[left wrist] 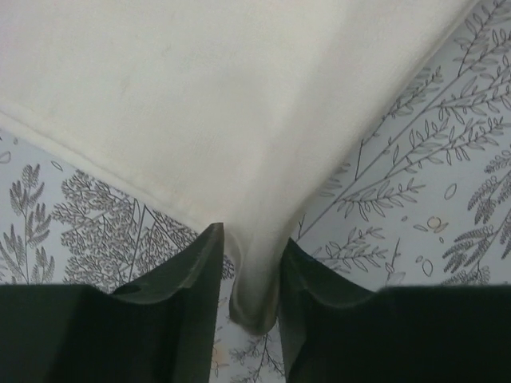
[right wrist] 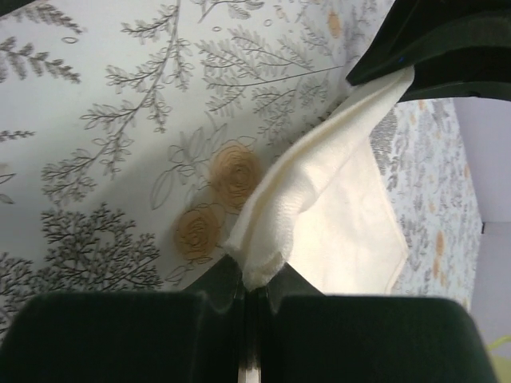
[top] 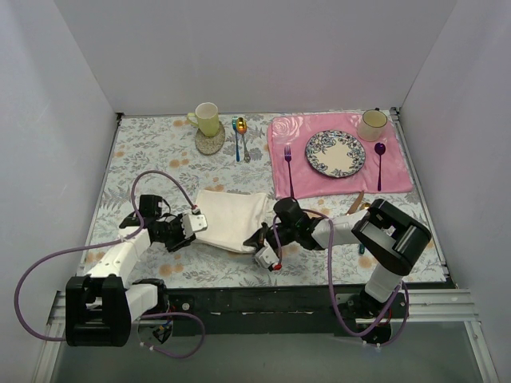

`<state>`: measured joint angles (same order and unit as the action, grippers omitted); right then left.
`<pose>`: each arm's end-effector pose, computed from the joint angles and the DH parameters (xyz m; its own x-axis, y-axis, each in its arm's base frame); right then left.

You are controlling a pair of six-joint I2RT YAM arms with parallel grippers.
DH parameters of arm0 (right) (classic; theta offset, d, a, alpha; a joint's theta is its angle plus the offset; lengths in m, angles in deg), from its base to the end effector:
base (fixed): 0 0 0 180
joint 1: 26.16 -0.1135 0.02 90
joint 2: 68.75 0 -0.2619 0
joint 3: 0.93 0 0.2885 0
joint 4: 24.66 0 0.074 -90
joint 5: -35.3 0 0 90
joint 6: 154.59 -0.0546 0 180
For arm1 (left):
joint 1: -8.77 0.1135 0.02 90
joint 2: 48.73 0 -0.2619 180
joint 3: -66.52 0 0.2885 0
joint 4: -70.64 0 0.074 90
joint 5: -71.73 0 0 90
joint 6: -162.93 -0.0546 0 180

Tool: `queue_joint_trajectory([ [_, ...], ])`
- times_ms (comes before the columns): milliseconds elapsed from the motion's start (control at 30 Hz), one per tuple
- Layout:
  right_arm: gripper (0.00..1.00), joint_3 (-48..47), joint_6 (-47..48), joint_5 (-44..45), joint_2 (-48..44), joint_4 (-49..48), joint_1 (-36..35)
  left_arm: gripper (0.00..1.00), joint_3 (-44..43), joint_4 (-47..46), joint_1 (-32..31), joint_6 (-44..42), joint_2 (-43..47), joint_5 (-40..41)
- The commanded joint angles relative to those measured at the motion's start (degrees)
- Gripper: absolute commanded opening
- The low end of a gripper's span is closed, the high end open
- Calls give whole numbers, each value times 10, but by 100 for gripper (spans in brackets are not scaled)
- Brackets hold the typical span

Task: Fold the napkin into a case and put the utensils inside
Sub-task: Turn over the upper triangle folded napkin at the center of the board.

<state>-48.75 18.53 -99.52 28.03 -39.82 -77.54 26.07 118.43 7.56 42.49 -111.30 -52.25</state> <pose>0.1784 0.2850 0.0933 0.8716 -0.0373 -0.4888 -0.4549 -0.4333 -0.7780 0.2069 -0.0349 0.1253 -0.7034 0.4351 -0.5621 0.6563 0.7012 -0.2785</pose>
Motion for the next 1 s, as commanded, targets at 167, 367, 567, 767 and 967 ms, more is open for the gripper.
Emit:
queue_joint_trajectory([
  [167, 1, -11, 54, -10, -9, 135, -18, 54, -56, 174, 11, -79, 32, -1],
  [367, 1, -36, 48, 15, 4, 181, -32, 58, -128, 238, 11, -53, 11, -45],
  [567, 1, -32, 51, 28, 3, 177, -34, 57, -155, 205, 11, -6, -5, -69],
  [767, 10, -40, 48, 37, 8, 184, -36, 52, -117, 135, -33, 57, -15, -22],
  [967, 13, -51, 51, 50, 3, 214, -37, 41, -73, 70, -92, 117, -29, 29],
])
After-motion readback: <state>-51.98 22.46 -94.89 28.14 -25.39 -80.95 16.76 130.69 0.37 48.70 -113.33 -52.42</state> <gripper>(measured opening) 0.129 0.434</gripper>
